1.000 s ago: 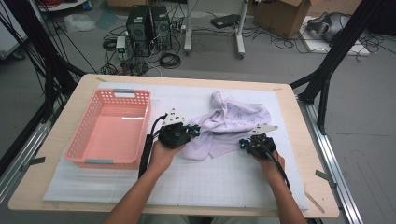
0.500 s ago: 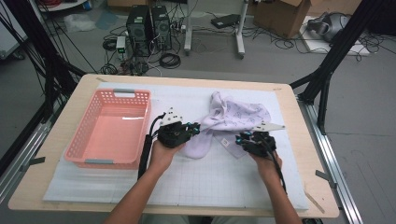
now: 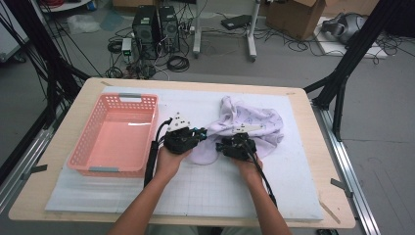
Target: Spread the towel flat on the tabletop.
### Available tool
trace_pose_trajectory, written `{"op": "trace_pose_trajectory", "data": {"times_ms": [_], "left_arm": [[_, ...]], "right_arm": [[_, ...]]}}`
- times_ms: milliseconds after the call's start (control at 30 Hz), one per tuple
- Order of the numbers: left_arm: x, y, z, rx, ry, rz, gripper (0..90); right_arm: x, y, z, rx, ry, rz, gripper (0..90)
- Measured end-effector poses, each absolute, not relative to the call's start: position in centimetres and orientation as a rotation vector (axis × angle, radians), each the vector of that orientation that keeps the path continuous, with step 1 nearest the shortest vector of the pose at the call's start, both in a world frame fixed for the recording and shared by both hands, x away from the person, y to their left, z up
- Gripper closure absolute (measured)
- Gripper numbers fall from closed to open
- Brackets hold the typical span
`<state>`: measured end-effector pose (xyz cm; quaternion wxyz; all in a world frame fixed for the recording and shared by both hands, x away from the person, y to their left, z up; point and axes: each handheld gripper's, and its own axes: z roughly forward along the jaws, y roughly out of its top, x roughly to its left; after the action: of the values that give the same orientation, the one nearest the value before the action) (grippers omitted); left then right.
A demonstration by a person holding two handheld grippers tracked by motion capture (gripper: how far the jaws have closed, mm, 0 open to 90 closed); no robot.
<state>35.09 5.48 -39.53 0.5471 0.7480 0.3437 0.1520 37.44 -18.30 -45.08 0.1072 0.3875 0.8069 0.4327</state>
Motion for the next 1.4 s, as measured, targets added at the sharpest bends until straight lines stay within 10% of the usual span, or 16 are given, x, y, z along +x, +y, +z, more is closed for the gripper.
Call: {"op": "trace_pose_trajectory", "data": {"times_ms": [100, 833, 1000, 1133, 1400], "left_arm": [[35.0, 5.7, -39.5, 1.775, 0.816, 0.374, 84.6], [31.9, 4.2, -43.2, 1.785, 0.853, 0.324, 81.4], [32.4, 4.1, -43.3, 1.779, 0.883, 0.333, 50.7], [32.8, 3.9, -43.1, 1.802, 0.873, 0.36, 45.5], [33.5, 5.0, -42.3, 1.787, 0.886, 0.365, 46.4]], "right_arm": [[37.1, -17.8, -45.0, 1.066, 2.423, 1.244, 87.7], [28.5, -33.0, -42.0, 1.232, 2.223, 1.37, 89.2], [30.3, -29.7, -43.1, 1.236, 2.259, 1.38, 64.2], [32.1, -25.8, -43.9, 1.241, 2.289, 1.359, 54.4], [32.8, -22.9, -44.8, 1.197, 2.378, 1.254, 87.5]]}}
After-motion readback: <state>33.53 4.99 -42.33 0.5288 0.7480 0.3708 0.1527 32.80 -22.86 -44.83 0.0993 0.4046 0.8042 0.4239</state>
